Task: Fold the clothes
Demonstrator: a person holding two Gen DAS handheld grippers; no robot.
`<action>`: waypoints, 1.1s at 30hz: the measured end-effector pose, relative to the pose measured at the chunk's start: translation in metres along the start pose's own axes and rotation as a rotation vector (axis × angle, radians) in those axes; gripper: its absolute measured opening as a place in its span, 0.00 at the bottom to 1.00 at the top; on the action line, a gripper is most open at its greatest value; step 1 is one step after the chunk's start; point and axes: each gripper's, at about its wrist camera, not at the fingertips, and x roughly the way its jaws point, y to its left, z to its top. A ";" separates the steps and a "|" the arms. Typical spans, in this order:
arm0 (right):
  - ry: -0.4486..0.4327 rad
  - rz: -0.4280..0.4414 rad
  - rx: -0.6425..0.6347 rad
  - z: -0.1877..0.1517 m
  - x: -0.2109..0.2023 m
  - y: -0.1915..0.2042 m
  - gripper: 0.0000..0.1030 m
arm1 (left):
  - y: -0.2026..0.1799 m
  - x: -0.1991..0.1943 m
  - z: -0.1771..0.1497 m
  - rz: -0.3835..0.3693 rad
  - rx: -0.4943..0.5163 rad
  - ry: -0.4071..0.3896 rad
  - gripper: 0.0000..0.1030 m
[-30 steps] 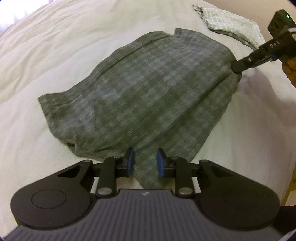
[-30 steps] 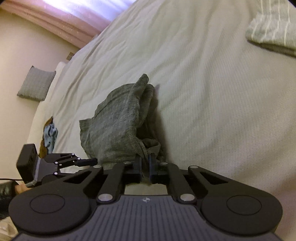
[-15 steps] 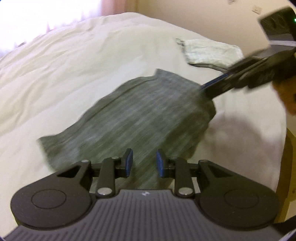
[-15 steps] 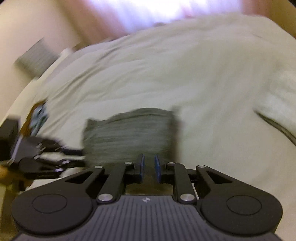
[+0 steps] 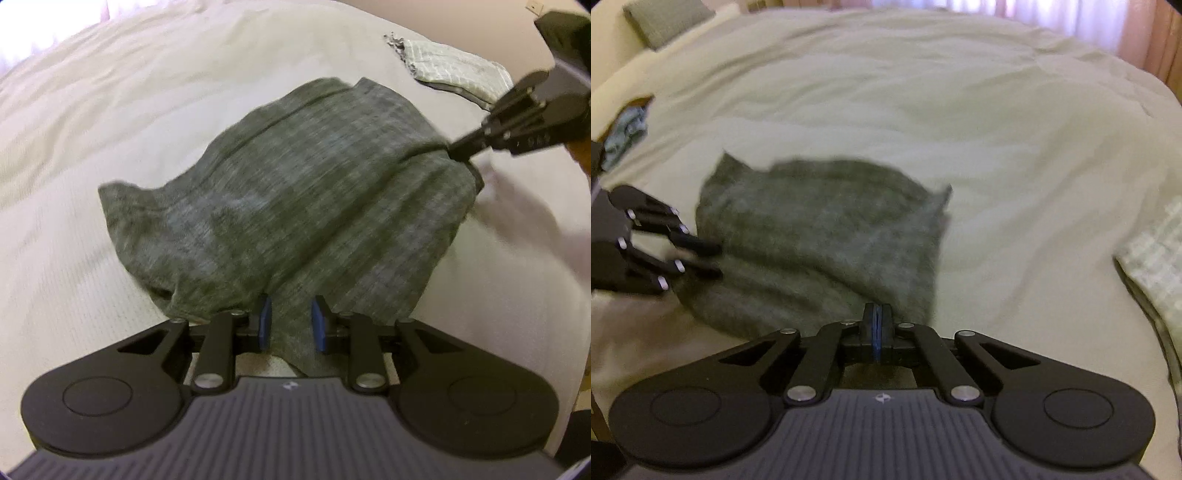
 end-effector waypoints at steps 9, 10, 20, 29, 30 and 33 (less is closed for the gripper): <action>0.026 -0.097 0.087 -0.012 -0.010 -0.047 0.04 | -0.007 -0.026 0.002 0.077 0.012 -0.017 0.22; -0.004 -0.092 0.060 -0.011 -0.021 -0.041 0.04 | -0.012 -0.031 0.005 0.092 0.013 -0.031 0.22; -0.179 0.180 -0.187 0.018 -0.011 0.011 0.09 | -0.052 -0.006 0.062 0.144 0.010 -0.130 0.26; -0.055 0.015 -0.140 0.014 0.013 -0.076 0.15 | -0.006 -0.006 0.058 0.290 -0.074 -0.039 0.29; -0.079 0.021 -0.136 0.014 0.004 -0.078 0.16 | -0.006 -0.012 0.059 0.295 -0.082 -0.051 0.28; -0.174 0.089 -0.165 0.021 -0.019 -0.059 0.16 | -0.013 -0.023 0.064 0.282 -0.104 -0.090 0.28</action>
